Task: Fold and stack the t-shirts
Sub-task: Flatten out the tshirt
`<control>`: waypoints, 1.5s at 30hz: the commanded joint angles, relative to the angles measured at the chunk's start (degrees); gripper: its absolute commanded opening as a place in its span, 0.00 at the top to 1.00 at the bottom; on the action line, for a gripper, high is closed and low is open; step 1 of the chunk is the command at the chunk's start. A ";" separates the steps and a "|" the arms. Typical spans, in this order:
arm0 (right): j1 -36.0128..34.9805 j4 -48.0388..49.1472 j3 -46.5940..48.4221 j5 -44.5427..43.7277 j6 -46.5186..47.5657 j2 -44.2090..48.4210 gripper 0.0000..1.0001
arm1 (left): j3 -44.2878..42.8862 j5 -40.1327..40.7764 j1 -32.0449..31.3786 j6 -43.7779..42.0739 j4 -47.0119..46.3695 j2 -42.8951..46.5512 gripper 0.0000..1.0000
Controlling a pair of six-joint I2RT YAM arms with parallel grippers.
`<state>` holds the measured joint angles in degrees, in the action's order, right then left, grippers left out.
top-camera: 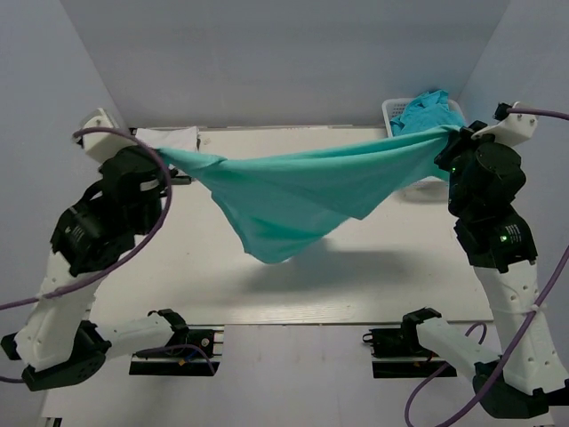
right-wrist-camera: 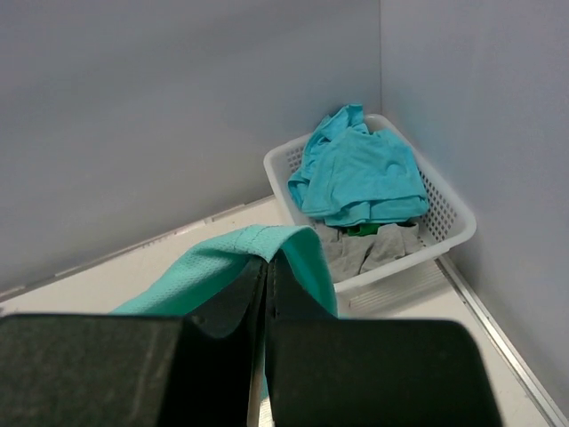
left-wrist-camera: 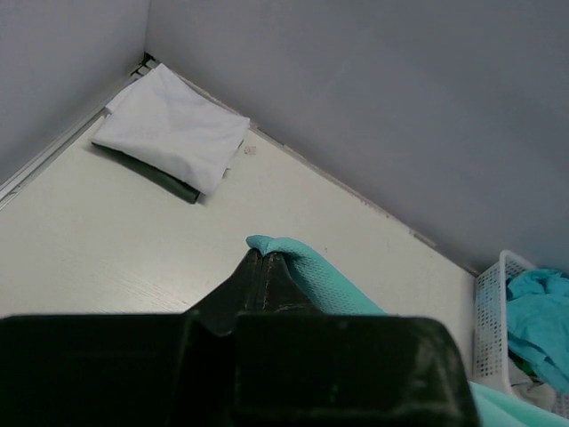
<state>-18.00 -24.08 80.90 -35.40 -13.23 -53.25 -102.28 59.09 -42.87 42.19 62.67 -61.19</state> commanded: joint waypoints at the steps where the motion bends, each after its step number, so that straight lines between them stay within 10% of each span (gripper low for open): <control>1: 0.25 0.43 0.58 0.24 1.02 -1.15 1.00 | 0.06 -2.75 0.16 -1.59 -0.10 -6.65 1.00; 16: 2.26 10.80 -6.20 17.20 0.75 -28.47 1.00 | 11.76 -24.89 14.89 -1.59 -12.14 -35.47 1.00; 28: 3.06 7.31 22.35 19.40 3.04 -61.69 1.00 | -6.93 -44.49 29.60 -4.12 -14.87 -58.42 1.00; 35: 3.14 12.73 22.11 18.96 5.40 -54.70 1.00 | -8.64 -50.48 31.45 -8.44 -20.92 -52.99 1.00; 41: 3.32 9.93 35.80 14.67 5.68 -52.57 1.00 | -26.45 -46.71 34.00 -9.67 -14.52 -50.44 1.00; 45: 3.50 10.54 35.65 13.16 5.76 -46.61 1.00 | -20.17 -45.20 34.00 -11.61 -20.12 -41.05 1.00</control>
<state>-15.03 -16.05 114.21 -19.20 -8.38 -107.24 -124.01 11.62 -9.47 32.88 44.95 -113.97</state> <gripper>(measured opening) 0.008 0.014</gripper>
